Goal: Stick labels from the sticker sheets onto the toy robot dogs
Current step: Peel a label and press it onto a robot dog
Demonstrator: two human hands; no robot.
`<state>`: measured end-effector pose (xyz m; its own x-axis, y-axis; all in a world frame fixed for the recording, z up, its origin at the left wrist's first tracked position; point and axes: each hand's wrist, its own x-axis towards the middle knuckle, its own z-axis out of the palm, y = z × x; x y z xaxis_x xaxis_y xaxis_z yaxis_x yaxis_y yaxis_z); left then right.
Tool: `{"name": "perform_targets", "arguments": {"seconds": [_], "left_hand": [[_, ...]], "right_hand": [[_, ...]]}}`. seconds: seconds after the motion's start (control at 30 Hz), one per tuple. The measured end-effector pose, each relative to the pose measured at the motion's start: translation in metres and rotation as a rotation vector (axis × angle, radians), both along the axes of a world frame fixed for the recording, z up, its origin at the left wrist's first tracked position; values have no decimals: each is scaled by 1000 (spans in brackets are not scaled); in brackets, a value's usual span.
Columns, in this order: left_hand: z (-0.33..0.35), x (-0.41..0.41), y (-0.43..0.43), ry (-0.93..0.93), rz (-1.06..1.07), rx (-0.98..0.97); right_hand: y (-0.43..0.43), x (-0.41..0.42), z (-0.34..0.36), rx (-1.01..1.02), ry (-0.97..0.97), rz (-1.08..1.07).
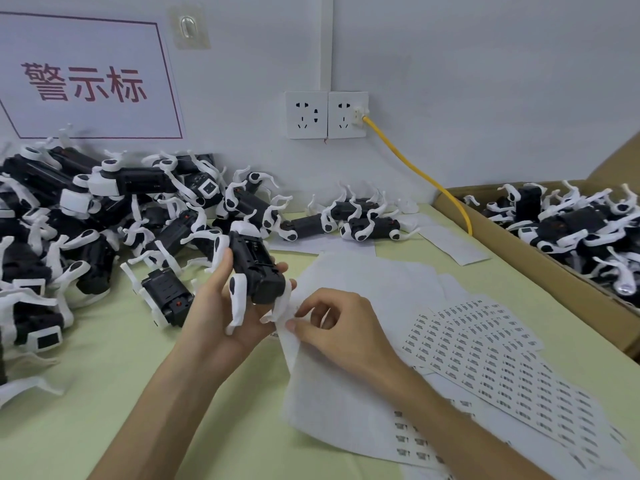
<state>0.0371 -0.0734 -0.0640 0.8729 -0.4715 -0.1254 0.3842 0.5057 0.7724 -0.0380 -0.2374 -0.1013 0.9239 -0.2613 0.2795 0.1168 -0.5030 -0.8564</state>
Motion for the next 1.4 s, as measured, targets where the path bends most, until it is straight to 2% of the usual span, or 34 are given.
{"name": "perform_targets", "arguments": {"seconds": [0.27, 0.43, 0.73, 0.83, 0.97, 1.1, 1.23, 1.4], "left_hand": [[3, 0, 3, 45, 7, -14], [1, -2, 2, -50, -60, 50], [8, -10, 1, -249, -123, 121], [11, -7, -14, -261, -118, 201], [6, -7, -18, -240, -83, 215], [-5, -9, -3, -171, -36, 113], [-11, -3, -6, 26, -49, -148], [-18, -3, -11, 63, -139, -335]], "right_hand": [[2, 0, -6, -29, -2, -27], [1, 1, -8, -10, -51, -90], [0, 2, -9, -24, 11, -66], [2, 0, -8, -75, -5, -25], [4, 1, -8, -89, -49, -10], [5, -1, -6, -25, -125, 7], [6, -1, -4, 56, -131, -24], [7, -3, 1, 72, -223, -57]]}}
